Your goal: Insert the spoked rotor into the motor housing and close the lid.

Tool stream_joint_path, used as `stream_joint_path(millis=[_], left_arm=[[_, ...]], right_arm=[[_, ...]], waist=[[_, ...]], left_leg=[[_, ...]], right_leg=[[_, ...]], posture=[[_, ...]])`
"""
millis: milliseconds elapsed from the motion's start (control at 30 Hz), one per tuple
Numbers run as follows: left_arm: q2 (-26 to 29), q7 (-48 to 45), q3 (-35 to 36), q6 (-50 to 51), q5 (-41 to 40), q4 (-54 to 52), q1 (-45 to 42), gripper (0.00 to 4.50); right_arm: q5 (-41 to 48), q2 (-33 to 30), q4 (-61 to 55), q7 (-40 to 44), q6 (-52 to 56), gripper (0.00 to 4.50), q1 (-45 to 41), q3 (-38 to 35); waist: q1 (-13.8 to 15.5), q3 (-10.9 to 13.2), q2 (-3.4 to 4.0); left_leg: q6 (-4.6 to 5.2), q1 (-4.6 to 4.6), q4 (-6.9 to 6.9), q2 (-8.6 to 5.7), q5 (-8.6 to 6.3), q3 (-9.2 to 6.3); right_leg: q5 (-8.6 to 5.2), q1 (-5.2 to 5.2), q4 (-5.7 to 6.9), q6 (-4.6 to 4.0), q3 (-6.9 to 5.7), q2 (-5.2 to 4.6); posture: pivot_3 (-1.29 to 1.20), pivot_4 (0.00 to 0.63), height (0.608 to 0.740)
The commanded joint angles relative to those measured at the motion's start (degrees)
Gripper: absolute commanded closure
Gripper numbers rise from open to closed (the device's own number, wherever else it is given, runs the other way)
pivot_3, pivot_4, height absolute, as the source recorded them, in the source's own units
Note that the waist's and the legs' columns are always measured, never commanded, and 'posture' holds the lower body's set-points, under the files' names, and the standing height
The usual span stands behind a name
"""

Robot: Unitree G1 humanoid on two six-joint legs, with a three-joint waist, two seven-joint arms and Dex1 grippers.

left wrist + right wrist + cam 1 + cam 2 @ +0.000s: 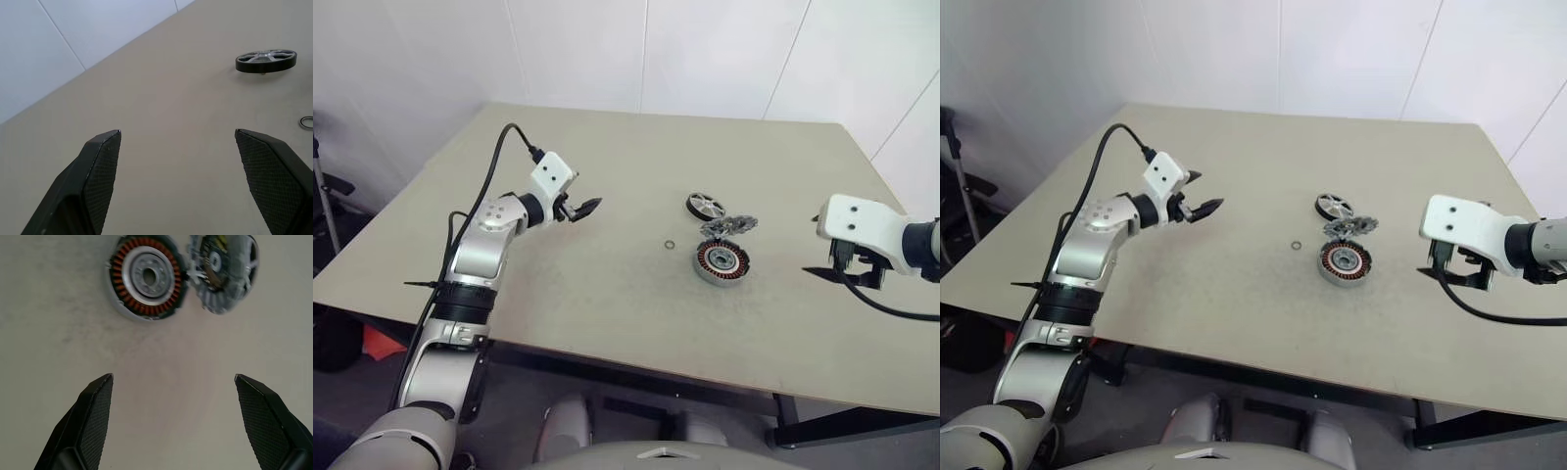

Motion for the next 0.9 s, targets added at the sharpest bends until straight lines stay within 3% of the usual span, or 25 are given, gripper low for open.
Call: stream_joint_path(millis=[33, 200, 433, 500, 700, 900], left_arm=[[-1.5, 1.3, 0.2, 0.0, -2.7, -1.7, -2.0, 0.55], [-6.6, 2.6, 3.9, 6.7, -12.8, -9.4, -2.7, 0.55], [-5.0, 7.4, 5.7, 12.4, -16.2, -18.8, 2.2, 0.55], [-4.1, 8.3, 6.6, 14.1, -17.4, -21.7, 3.9, 0.55], [-2.1, 11.2, 7.7, 17.3, -19.3, -26.2, 7.4, 0.55], [-1.6, 11.4, 5.5, 17.6, -19.7, -25.4, 6.6, 0.55]], right_arm=[[-0.6, 1.7, -0.7, 8.3, -6.7, 0.00, -11.3, 8.4], [-4.0, 12.4, 5.7, 19.3, -11.9, 0.00, -25.8, 23.4], [-12.7, 24.7, 28.3, 19.7, -22.5, 0.00, -37.2, 35.2], [-13.6, 25.7, 31.7, 18.6, -26.0, 0.00, -39.5, 35.2], [-8.3, 28.5, 34.2, 15.4, -21.6, 0.00, -44.9, 28.3], [-10.7, 31.9, 40.3, 9.8, -20.5, 0.00, -46.8, 26.3]], waist=[[-0.7, 0.0, 0.00], [-1.7, 0.1, -0.32], [-1.9, 0.1, -0.28], [-1.7, 0.1, -0.29], [-1.6, 0.1, -0.30], [-1.8, 0.1, -0.35]], left_leg=[[0.01, 0.17, -0.12, -0.03, -0.01, 0.01], [0.07, 0.17, -0.04, -0.06, -0.03, 0.02], [0.11, -0.07, 0.07, -0.04, 0.01, 0.02], [0.11, -0.35, 0.07, -0.04, 0.00, 0.02], [0.38, -1.63, 0.55, 0.02, 0.07, -0.13], [0.30, -1.66, 0.75, -0.02, 0.00, -0.20]], right_leg=[[0.00, 0.23, -0.27, 0.00, 0.00, 0.00], [0.19, 0.33, -0.29, -0.34, 0.01, -0.04], [0.33, -0.12, 0.41, -0.56, 0.01, -0.04], [0.33, -0.51, 0.68, -0.56, 0.02, -0.04], [0.12, -1.89, 1.82, -1.00, -0.01, 0.01], [0.12, -1.77, 1.76, -0.98, 0.00, 0.00]], posture=[[0.00, 0.000, 0.740], [0.00, 0.000, 0.740], [0.00, 0.000, 0.740], [0.00, 0.000, 0.740], [0.00, 0.000, 0.740], [0.00, 0.000, 0.740]])
